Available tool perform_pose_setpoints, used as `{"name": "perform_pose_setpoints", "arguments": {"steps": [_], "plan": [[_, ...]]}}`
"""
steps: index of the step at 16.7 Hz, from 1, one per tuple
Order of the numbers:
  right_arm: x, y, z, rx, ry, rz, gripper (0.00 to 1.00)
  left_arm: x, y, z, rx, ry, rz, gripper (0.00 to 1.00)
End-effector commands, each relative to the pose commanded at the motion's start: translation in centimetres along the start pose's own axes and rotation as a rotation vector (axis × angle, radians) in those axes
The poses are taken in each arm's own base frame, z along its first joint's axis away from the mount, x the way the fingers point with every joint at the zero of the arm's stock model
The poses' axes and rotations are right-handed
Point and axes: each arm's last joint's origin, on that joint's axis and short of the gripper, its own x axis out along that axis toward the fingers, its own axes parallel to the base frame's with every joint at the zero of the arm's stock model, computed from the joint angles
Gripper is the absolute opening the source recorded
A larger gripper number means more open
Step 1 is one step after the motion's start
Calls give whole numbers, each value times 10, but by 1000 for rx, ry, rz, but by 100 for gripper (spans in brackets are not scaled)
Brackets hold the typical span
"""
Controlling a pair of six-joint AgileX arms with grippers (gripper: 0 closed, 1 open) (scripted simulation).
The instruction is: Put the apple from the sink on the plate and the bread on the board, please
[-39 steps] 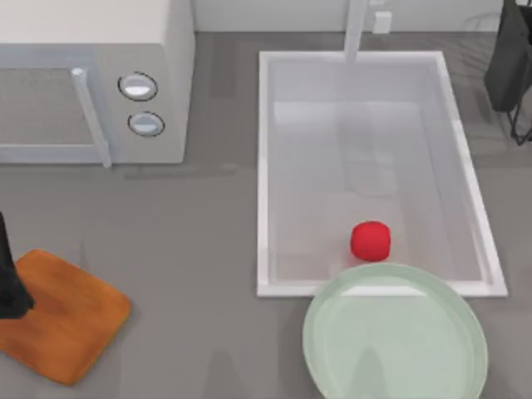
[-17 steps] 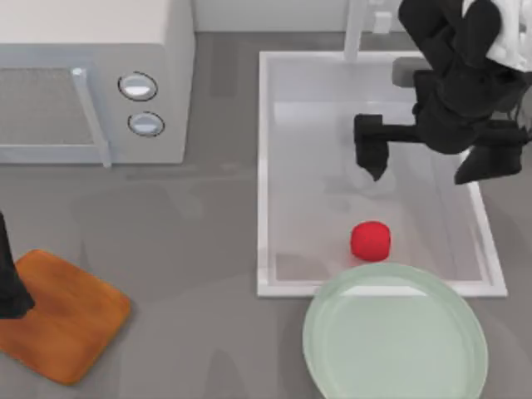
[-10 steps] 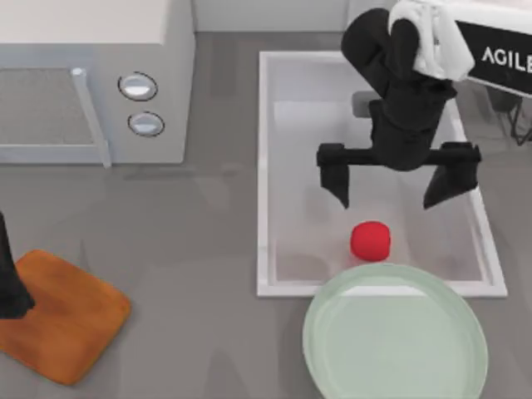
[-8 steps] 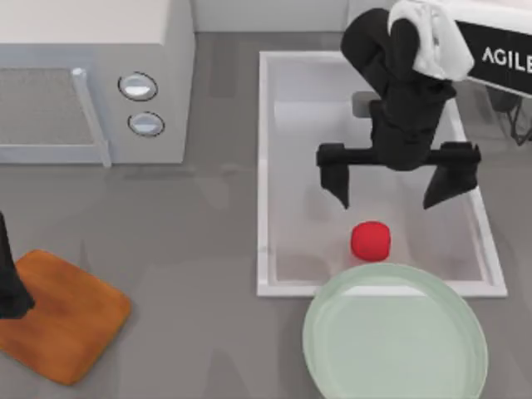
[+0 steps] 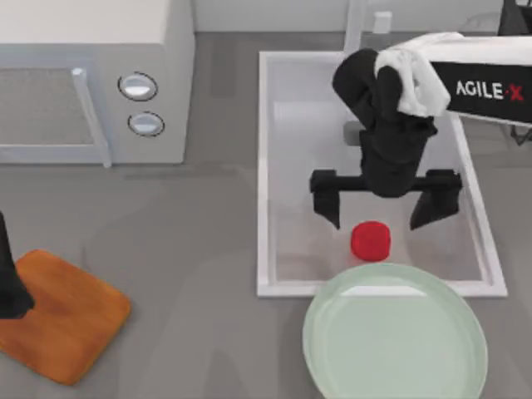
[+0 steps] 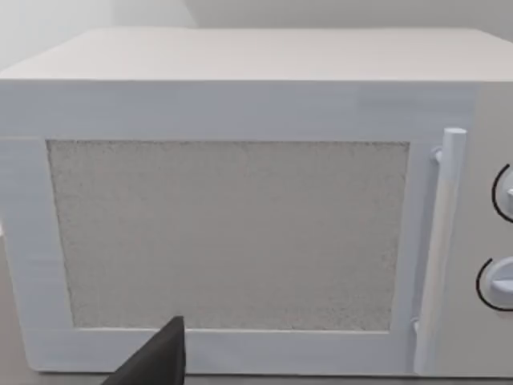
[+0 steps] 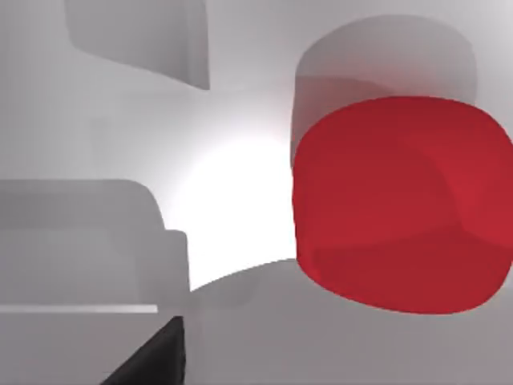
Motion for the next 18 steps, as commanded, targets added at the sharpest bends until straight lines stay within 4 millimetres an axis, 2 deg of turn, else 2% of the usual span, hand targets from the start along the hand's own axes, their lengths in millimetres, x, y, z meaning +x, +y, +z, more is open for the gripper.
{"name": "perform_pose_setpoints", "arguments": {"steps": [4,6,11,18], "plan": [[66,0,-2,-2,-14,7,100,0,0,0,0,0,0,100],[87,-1,-5,-3,-3,1,100,0,0,0,0,0,0,100],[92,-2,-7,-3,1,0,100,0,0,0,0,0,0,100],[92,-2,-7,-3,1,0,47,0,0,0,0,0,0,100]]}}
